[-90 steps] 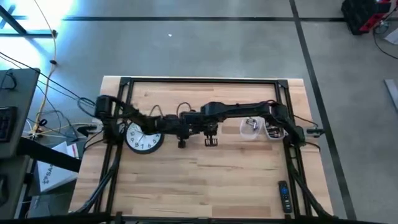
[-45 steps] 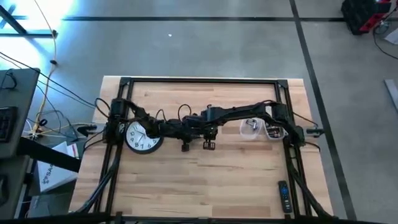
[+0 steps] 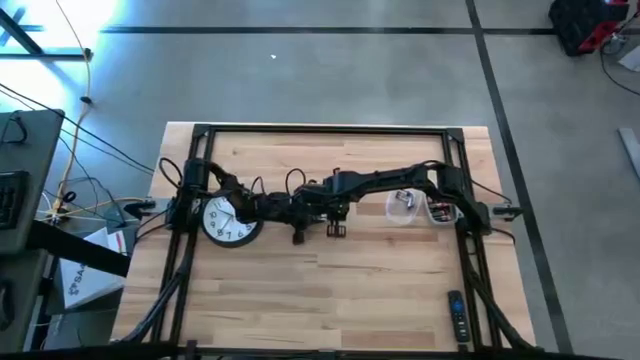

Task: Insert battery
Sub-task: Insert the silver battery into the white battery case

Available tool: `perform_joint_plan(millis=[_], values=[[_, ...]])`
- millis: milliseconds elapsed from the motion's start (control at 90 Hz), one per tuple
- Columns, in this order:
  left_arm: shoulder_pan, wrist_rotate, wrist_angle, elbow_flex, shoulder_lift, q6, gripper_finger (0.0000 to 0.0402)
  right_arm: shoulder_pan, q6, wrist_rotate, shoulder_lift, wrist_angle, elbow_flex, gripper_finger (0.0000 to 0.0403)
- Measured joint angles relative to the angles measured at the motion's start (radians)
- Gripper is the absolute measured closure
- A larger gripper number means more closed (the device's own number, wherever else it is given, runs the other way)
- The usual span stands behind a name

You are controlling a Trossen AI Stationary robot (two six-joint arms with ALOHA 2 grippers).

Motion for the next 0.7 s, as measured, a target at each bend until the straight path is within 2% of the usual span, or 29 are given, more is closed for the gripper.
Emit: perform_joint_plan(millis=[700], values=[[0.000,-0.001,-0.001,-0.001,0.001,0.001,0.0330,0.002,-0.002,-0.037,0.004,0.049,-0.001,0.0403]])
